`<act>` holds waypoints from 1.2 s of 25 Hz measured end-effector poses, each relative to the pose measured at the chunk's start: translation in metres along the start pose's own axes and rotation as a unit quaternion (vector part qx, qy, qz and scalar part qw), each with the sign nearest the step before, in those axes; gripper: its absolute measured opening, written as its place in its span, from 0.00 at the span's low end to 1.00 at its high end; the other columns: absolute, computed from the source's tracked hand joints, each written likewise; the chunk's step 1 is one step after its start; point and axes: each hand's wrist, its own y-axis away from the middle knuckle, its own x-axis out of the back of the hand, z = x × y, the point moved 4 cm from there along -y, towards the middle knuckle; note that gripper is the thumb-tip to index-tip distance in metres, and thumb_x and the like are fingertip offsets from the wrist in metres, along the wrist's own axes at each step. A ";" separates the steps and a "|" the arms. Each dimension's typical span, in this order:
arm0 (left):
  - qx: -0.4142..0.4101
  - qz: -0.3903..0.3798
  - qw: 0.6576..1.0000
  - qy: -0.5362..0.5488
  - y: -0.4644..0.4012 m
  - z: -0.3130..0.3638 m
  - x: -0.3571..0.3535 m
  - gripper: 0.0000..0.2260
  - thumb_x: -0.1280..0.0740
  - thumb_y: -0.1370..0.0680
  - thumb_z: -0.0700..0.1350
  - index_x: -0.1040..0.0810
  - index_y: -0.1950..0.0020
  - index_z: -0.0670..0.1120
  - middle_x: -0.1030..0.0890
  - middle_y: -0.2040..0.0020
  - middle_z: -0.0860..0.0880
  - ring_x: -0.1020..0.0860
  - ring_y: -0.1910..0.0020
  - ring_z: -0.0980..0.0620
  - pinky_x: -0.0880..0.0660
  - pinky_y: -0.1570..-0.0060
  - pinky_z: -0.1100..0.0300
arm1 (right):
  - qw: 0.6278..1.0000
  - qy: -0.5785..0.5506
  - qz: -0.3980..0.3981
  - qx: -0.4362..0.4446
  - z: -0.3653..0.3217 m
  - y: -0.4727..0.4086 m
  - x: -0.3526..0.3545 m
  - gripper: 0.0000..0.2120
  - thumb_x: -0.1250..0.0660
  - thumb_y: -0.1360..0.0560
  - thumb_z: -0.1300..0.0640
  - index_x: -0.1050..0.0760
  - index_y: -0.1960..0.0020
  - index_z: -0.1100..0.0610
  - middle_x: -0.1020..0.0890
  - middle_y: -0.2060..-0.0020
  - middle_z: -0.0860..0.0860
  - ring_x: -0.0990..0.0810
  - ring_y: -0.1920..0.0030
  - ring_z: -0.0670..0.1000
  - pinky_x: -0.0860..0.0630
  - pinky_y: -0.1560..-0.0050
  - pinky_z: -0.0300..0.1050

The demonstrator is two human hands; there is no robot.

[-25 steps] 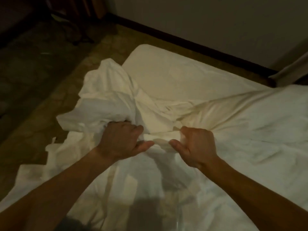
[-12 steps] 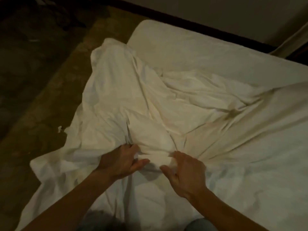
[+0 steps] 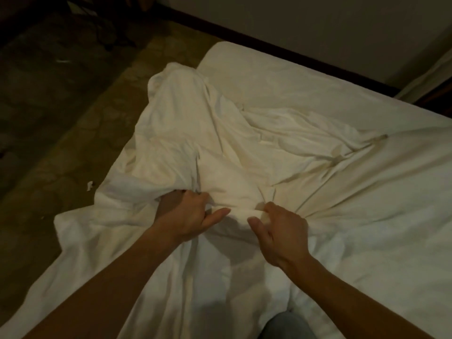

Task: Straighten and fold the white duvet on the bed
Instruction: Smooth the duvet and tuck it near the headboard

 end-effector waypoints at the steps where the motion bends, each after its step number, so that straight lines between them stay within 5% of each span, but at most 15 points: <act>1: 0.003 0.002 1.000 0.003 -0.002 0.000 0.012 0.29 0.49 0.25 0.70 0.21 0.67 0.52 0.22 0.75 0.51 0.22 0.76 0.51 0.35 0.73 0.64 | 1.000 -0.006 0.029 0.011 -0.005 -0.002 0.008 0.44 0.63 0.26 0.23 0.20 0.52 0.55 0.17 0.65 0.51 0.19 0.66 0.55 0.34 0.61 0.44; 6: -0.019 0.041 0.998 0.043 0.035 -0.008 0.036 0.33 0.57 0.21 0.70 0.21 0.63 0.51 0.22 0.74 0.51 0.22 0.76 0.50 0.30 0.73 0.62 | 0.990 0.005 0.137 0.036 -0.031 0.012 0.024 0.32 0.52 0.21 0.32 0.21 0.61 0.54 0.21 0.71 0.48 0.33 0.72 0.44 0.37 0.65 0.42; 10: -0.009 -0.039 0.997 0.063 0.088 -0.011 -0.010 0.34 0.60 0.22 0.70 0.22 0.62 0.52 0.21 0.72 0.52 0.21 0.73 0.54 0.35 0.72 0.65 | 0.996 0.054 0.062 -0.028 -0.026 0.070 -0.046 0.34 0.57 0.22 0.27 0.23 0.58 0.50 0.22 0.66 0.46 0.22 0.67 0.50 0.33 0.61 0.45; 16: 0.044 -0.134 0.970 0.197 0.116 -0.006 -0.089 0.34 0.55 0.21 0.70 0.24 0.56 0.43 0.21 0.63 0.42 0.20 0.65 0.41 0.24 0.63 0.55 | 0.998 -0.002 -0.007 -0.066 0.007 0.087 -0.105 0.29 0.57 0.21 0.29 0.30 0.54 0.51 0.29 0.57 0.44 0.28 0.54 0.52 0.38 0.50 0.47; 20: 0.033 -0.137 0.979 0.145 0.111 0.002 -0.075 0.28 0.55 0.16 0.62 0.24 0.48 0.42 0.20 0.59 0.38 0.20 0.62 0.40 0.26 0.61 0.54 | 0.998 -0.057 -0.031 -0.027 0.009 0.080 -0.089 0.28 0.58 0.21 0.28 0.32 0.55 0.49 0.28 0.58 0.45 0.30 0.56 0.50 0.34 0.50 0.50; 23: 0.120 -0.070 0.974 0.180 0.107 0.014 -0.033 0.24 0.49 0.18 0.62 0.23 0.54 0.46 0.20 0.60 0.47 0.21 0.60 0.45 0.27 0.61 0.55 | 0.987 -0.158 -0.010 0.032 0.007 0.073 -0.072 0.27 0.52 0.18 0.33 0.26 0.51 0.52 0.25 0.56 0.46 0.27 0.54 0.50 0.28 0.50 0.54; 27: 0.025 0.009 0.984 0.175 0.074 0.044 -0.002 0.30 0.52 0.17 0.61 0.20 0.38 0.41 0.19 0.40 0.43 0.23 0.40 0.44 0.30 0.40 0.51 | 0.978 -0.170 0.062 0.101 0.007 0.036 -0.047 0.29 0.50 0.16 0.38 0.24 0.37 0.60 0.23 0.42 0.54 0.25 0.42 0.55 0.28 0.39 0.57; 30: 0.056 -0.067 0.993 0.082 0.039 0.027 -0.028 0.33 0.57 0.17 0.64 0.32 0.24 0.44 0.33 0.24 0.43 0.38 0.24 0.42 0.42 0.27 0.40 | 0.993 -0.013 0.043 0.110 0.019 -0.007 -0.043 0.36 0.56 0.17 0.35 0.36 0.23 0.60 0.34 0.24 0.59 0.39 0.23 0.60 0.45 0.23 0.60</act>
